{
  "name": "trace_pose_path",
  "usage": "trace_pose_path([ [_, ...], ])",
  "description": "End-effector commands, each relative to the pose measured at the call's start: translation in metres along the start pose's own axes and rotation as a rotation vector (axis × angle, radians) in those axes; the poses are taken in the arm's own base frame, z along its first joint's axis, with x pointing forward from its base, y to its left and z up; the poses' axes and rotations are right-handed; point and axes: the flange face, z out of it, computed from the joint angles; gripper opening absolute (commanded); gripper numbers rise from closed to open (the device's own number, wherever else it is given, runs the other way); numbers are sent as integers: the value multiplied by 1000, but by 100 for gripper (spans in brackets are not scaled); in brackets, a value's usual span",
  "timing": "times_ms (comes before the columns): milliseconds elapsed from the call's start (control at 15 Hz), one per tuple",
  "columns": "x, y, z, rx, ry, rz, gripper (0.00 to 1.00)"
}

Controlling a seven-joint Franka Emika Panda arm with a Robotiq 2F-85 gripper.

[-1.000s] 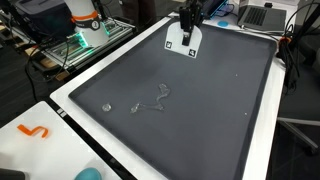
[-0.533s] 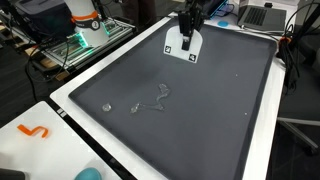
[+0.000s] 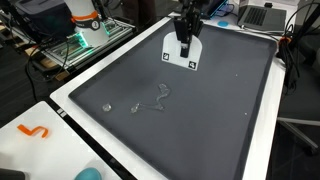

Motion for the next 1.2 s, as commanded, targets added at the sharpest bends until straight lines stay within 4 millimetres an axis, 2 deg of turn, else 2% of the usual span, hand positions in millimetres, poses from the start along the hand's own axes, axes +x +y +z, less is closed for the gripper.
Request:
trace_pose_path([
  [0, 0, 20, 4, 81, -20, 17, 1],
  [667, 4, 76, 18, 312, -68, 105, 1],
  [1133, -6, 114, 35, 407, -97, 200, 1],
])
